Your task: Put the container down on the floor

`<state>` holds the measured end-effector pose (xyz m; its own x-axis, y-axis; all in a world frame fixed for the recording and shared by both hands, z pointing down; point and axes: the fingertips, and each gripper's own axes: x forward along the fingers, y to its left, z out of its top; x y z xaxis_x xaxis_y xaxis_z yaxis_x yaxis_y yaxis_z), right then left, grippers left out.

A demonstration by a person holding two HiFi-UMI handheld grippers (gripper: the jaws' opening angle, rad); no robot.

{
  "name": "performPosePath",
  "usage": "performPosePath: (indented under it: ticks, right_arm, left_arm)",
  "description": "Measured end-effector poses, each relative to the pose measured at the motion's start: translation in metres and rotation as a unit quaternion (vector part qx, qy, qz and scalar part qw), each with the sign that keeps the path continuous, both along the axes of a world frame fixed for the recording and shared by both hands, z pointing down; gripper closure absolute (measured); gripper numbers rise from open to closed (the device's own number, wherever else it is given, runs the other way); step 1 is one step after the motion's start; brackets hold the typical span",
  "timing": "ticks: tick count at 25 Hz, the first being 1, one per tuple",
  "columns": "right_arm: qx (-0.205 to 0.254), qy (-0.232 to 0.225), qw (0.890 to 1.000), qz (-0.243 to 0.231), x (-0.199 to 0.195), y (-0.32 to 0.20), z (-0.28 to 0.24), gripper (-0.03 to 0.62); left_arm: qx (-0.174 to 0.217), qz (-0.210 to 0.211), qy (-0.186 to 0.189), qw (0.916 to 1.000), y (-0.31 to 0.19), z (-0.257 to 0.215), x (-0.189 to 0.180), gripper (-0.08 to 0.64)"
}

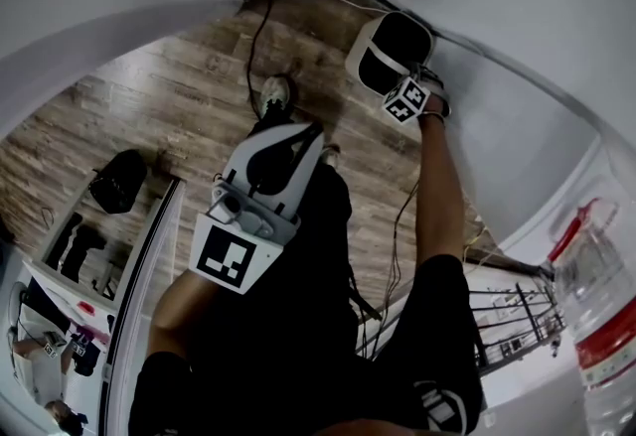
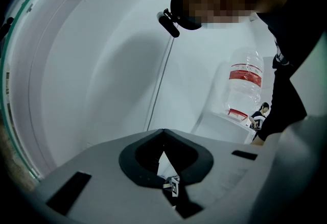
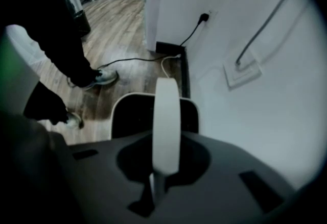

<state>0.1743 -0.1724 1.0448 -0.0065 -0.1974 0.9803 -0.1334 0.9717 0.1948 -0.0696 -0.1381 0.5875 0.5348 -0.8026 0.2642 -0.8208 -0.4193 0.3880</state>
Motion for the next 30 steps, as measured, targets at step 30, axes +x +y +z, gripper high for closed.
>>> performPosePath:
  ticks: [30]
  right_arm:
    - [-0.034,0.011,0.999,0.027,0.005,0.031,0.015,0.474]
  left_arm:
    - [-0.01,0.002,-0.001,0.9999,0.034,-0.005,0.008,0.529]
